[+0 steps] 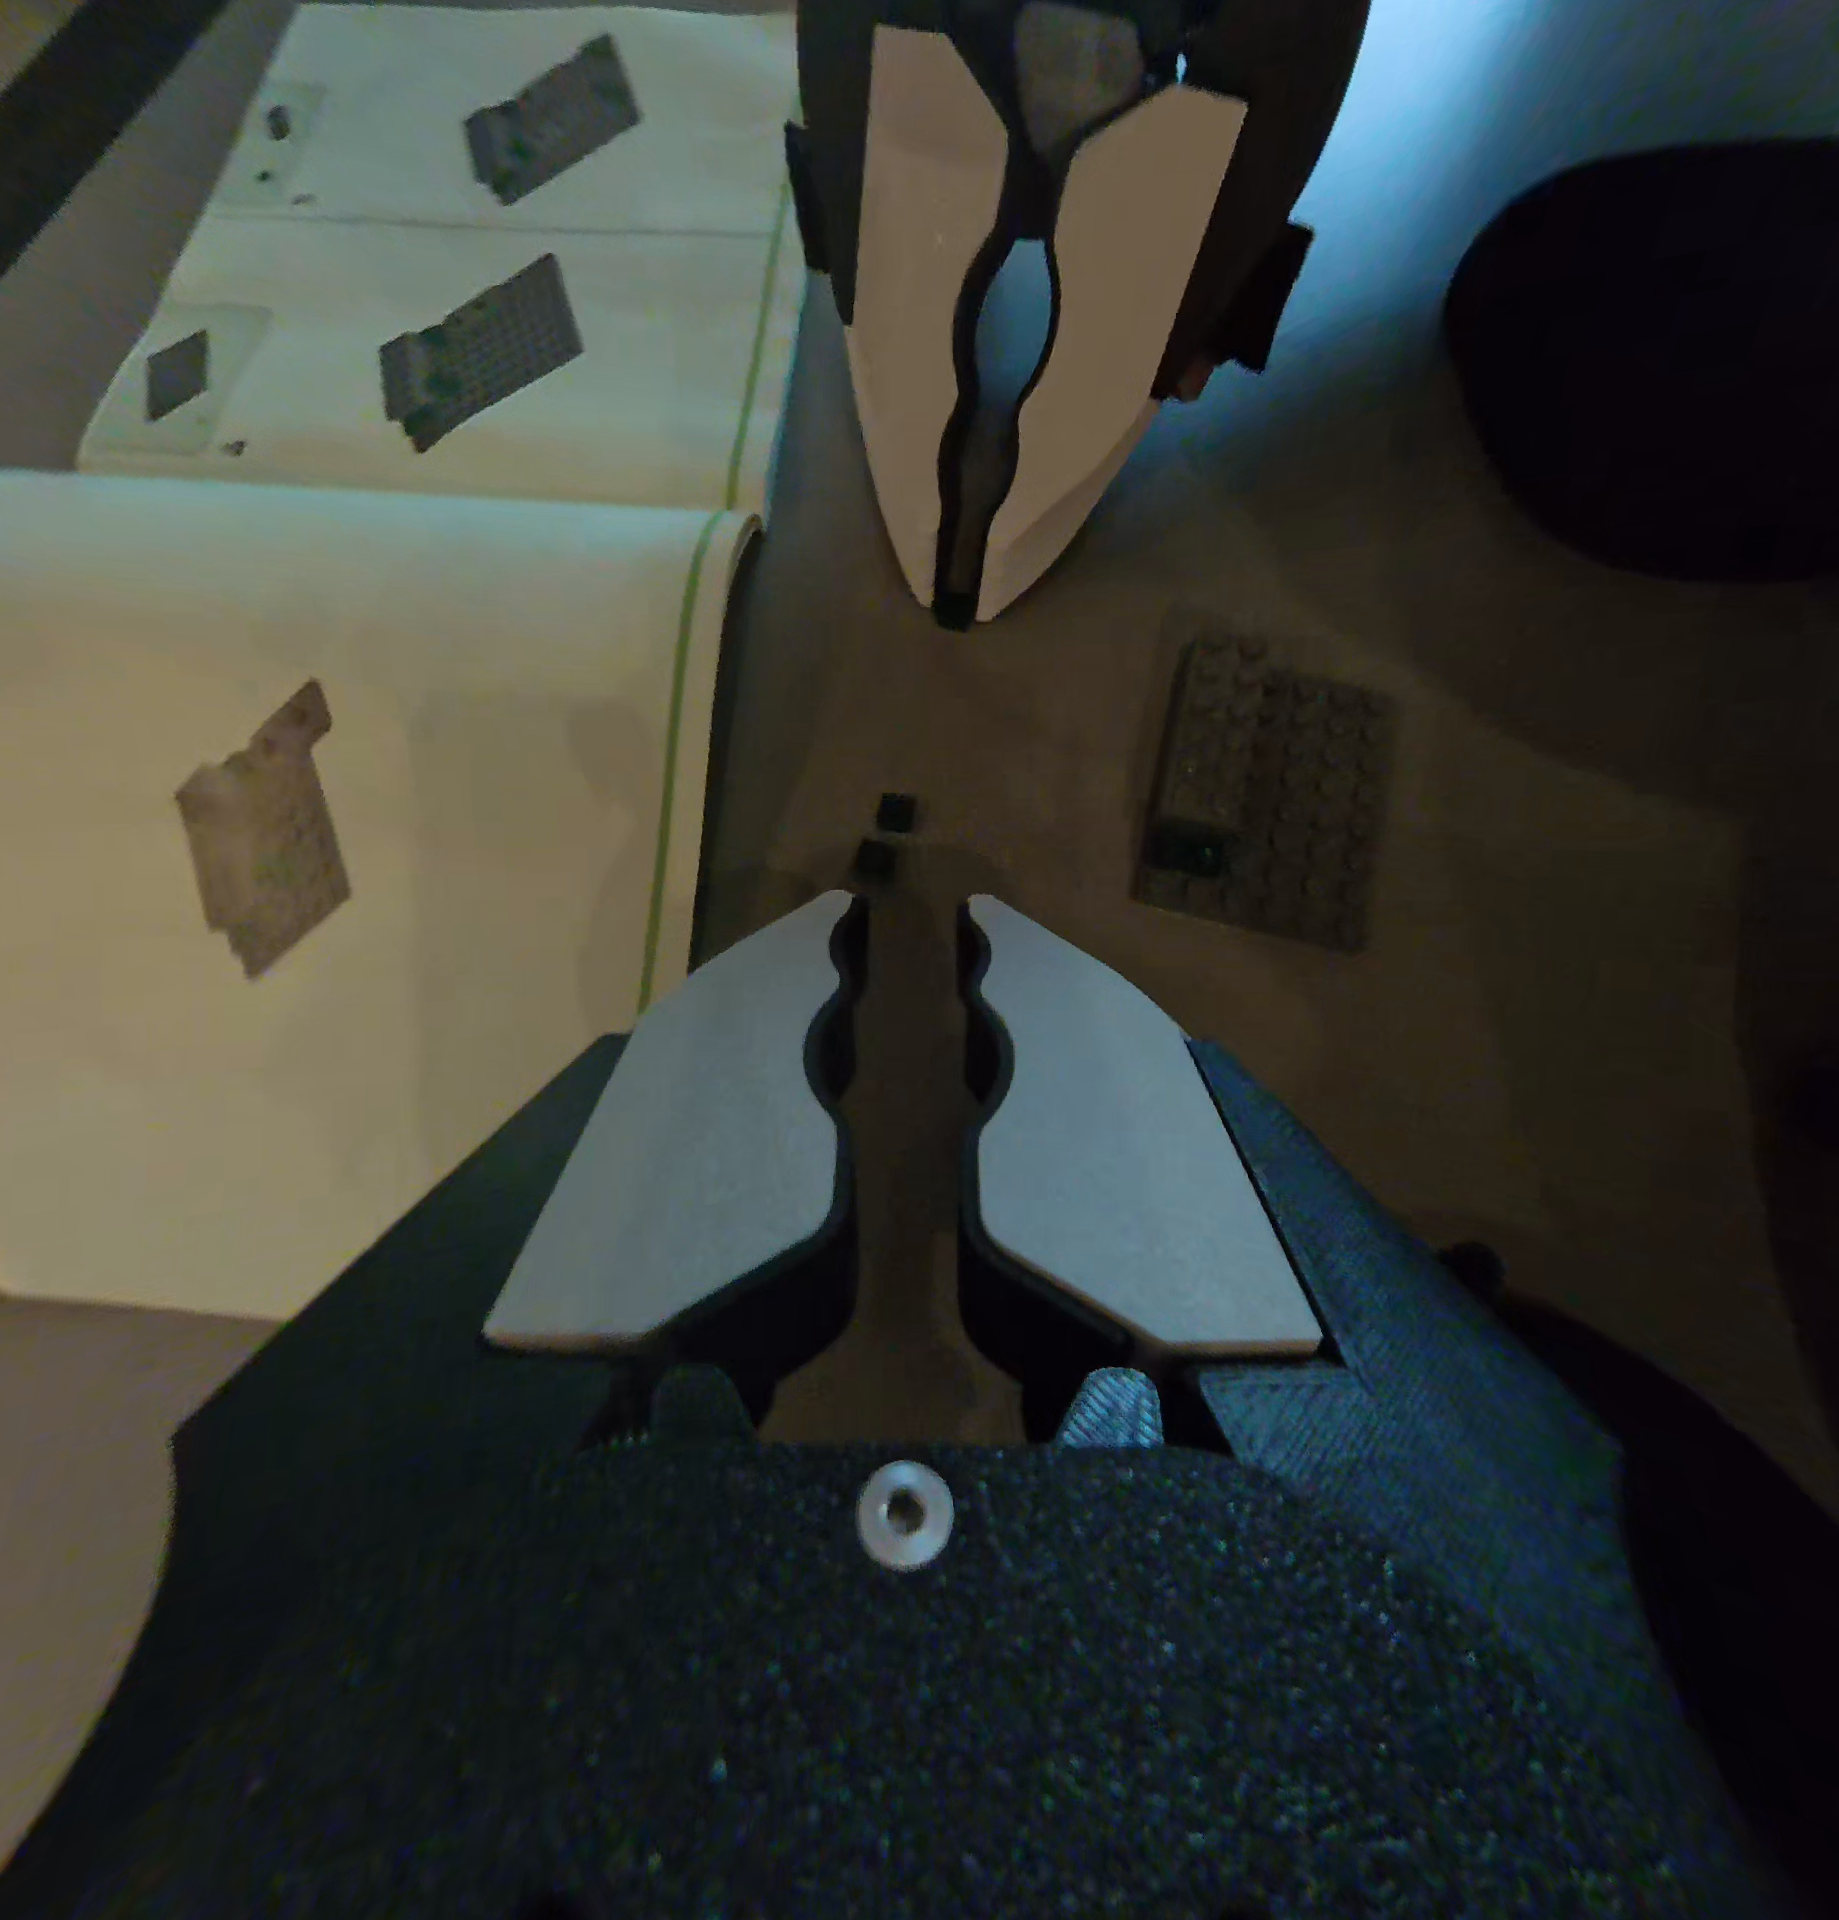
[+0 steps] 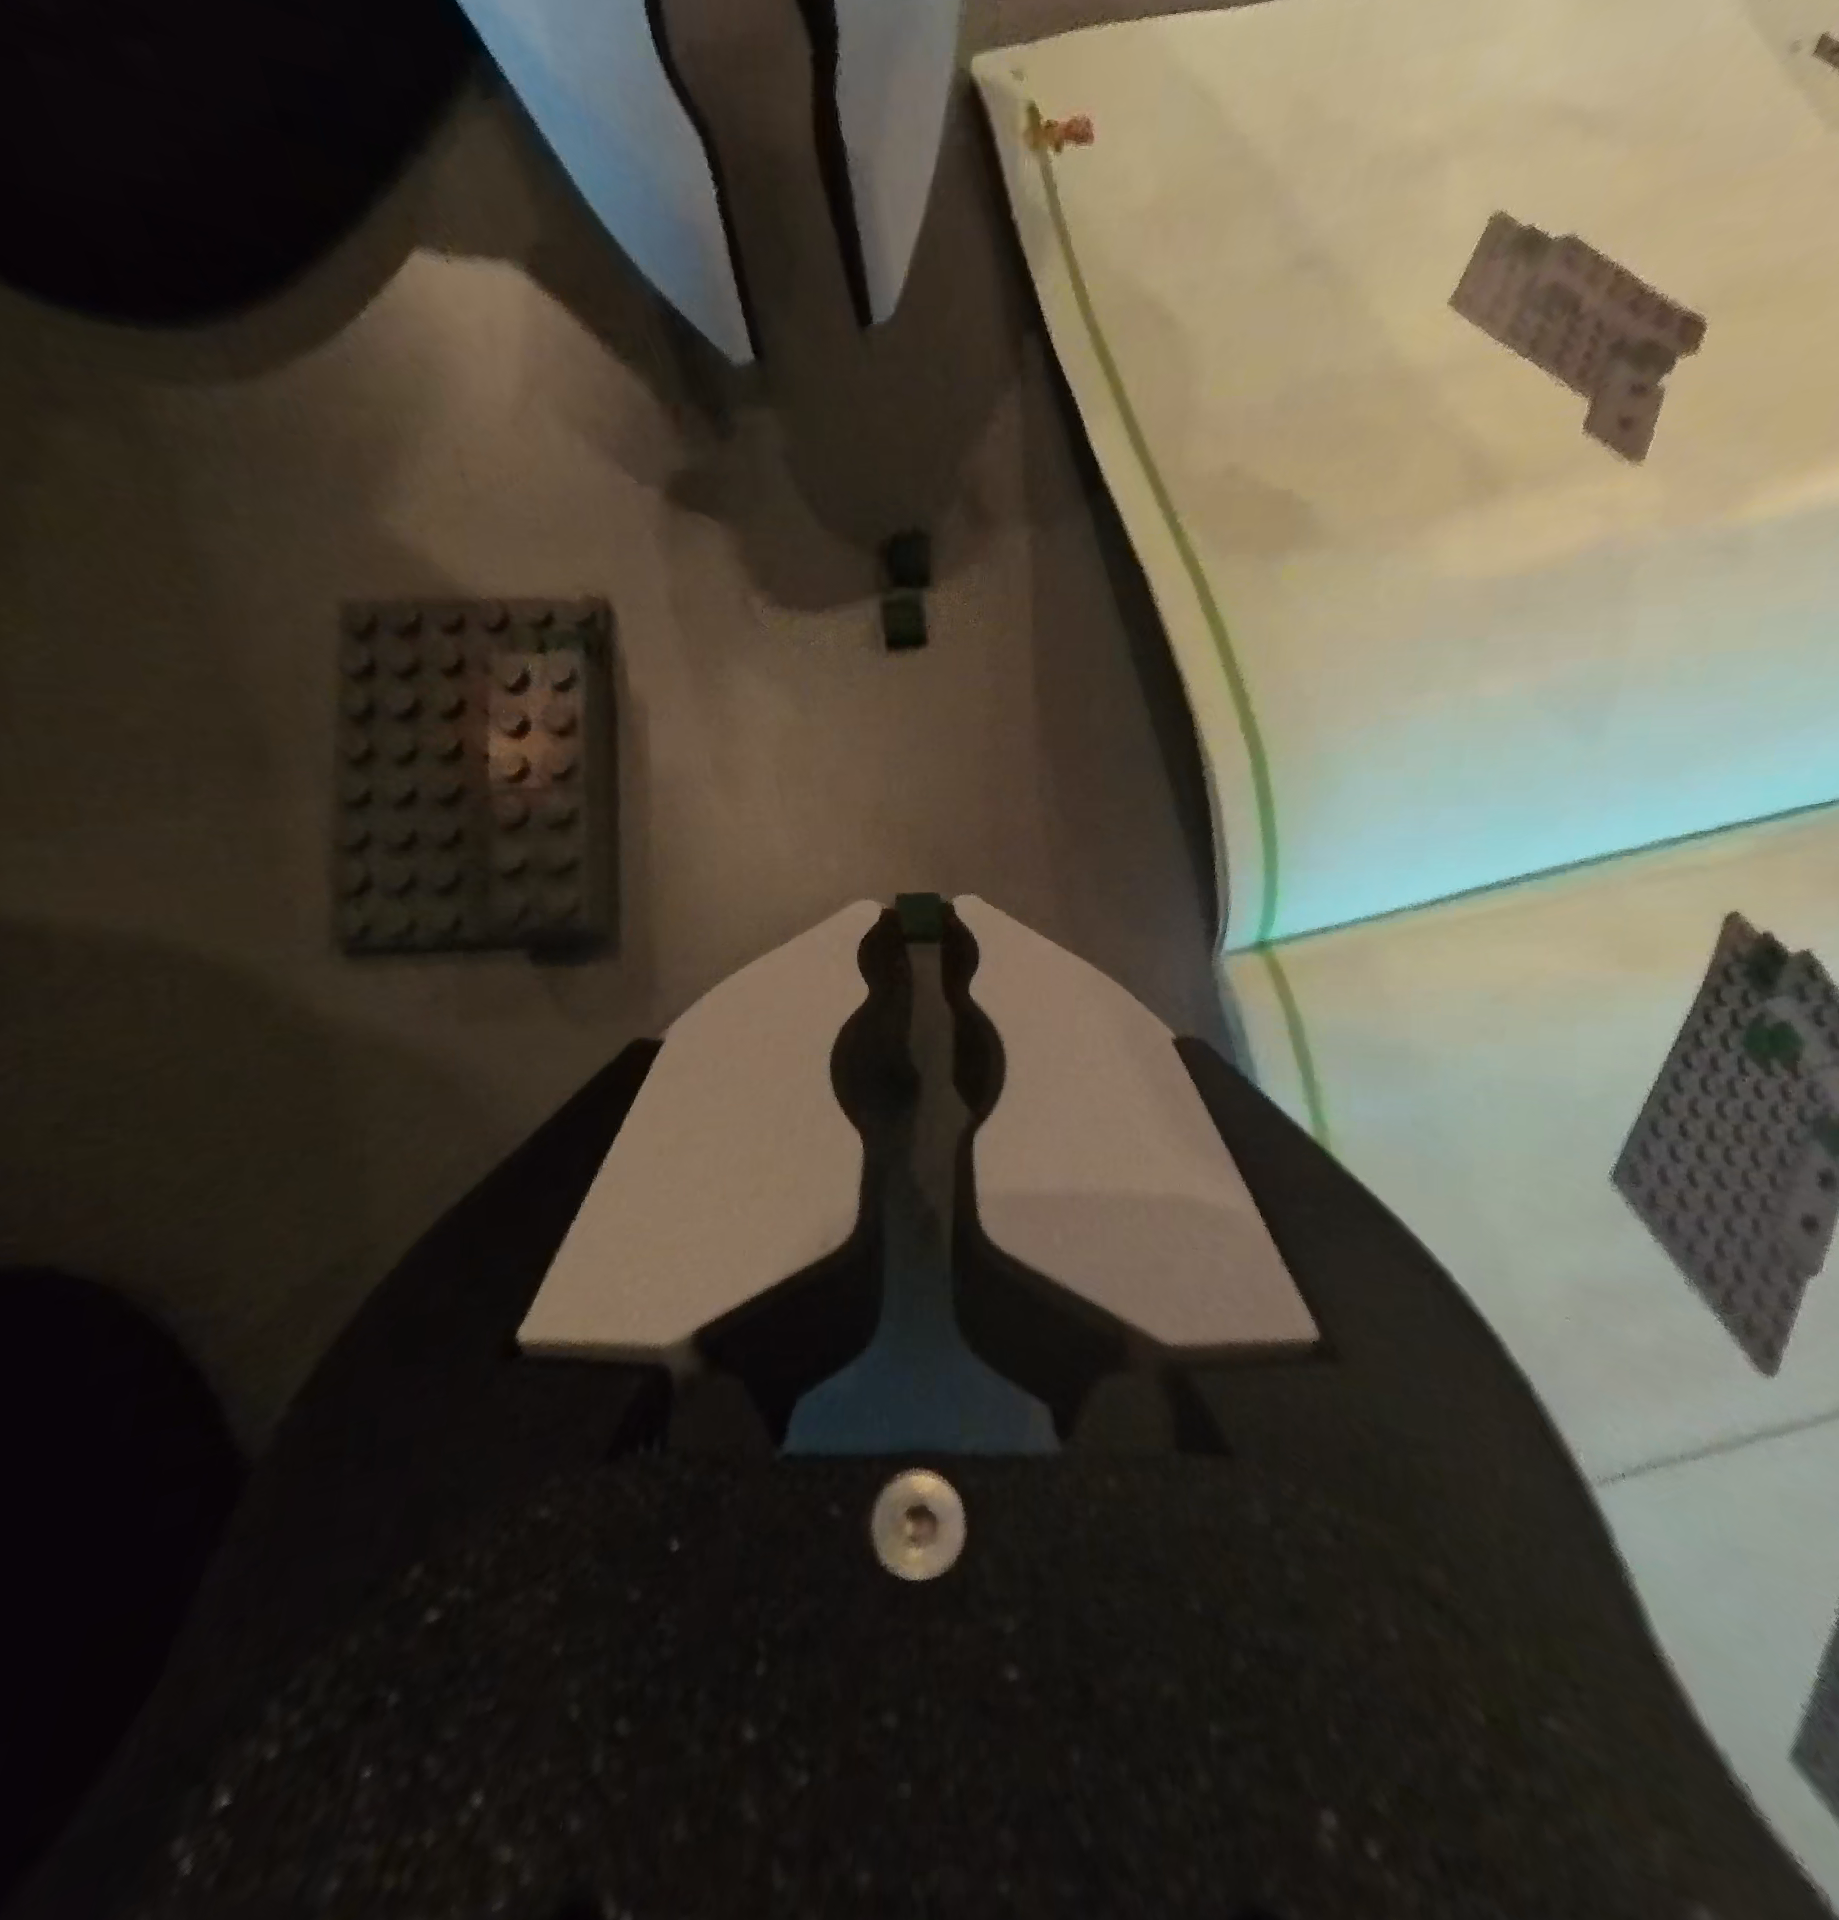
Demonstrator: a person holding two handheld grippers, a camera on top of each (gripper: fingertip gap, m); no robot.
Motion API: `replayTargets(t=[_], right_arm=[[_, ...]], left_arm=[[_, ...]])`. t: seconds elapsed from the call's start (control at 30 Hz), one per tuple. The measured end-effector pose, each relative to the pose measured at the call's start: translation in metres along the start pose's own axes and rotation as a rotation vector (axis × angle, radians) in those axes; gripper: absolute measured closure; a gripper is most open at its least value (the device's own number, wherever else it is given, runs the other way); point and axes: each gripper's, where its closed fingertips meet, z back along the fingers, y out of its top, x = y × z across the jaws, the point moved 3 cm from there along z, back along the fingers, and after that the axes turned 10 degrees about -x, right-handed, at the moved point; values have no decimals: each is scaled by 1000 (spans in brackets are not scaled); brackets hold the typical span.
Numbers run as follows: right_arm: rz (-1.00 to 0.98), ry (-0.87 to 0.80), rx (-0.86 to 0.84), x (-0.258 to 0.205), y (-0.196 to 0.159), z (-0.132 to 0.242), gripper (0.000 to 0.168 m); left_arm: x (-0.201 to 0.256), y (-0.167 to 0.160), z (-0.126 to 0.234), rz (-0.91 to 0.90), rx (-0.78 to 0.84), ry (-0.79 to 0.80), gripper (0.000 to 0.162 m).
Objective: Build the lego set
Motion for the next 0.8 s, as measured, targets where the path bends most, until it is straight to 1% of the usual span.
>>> replayTargets(t=[0.2,0.3,0.37,0.5,0.6,0.7,0.8], right_arm=[[41,19,30,1,29,-14,161],[47,28,29,0,34,-19,161],[40,33,32,0,33,-18,158],[25,27,40,-3,28,-11,152],[20,14,92,-8,19,9,152],[-27,-3,148,-8,6,27,153],[-53,-39,100,-6,-12,33,153]], left_arm=[[-4,-4,1,40,28,18,146],[-4,-5,1,36,23,18,145],[-3,-6,1,36,27,13,145],[-3,-7,-2,44,33,0,145],[0,-7,-2,36,33,-6,145],[1,-7,-3,36,40,-13,146],[1,-6,-4,41,43,-21,146]])
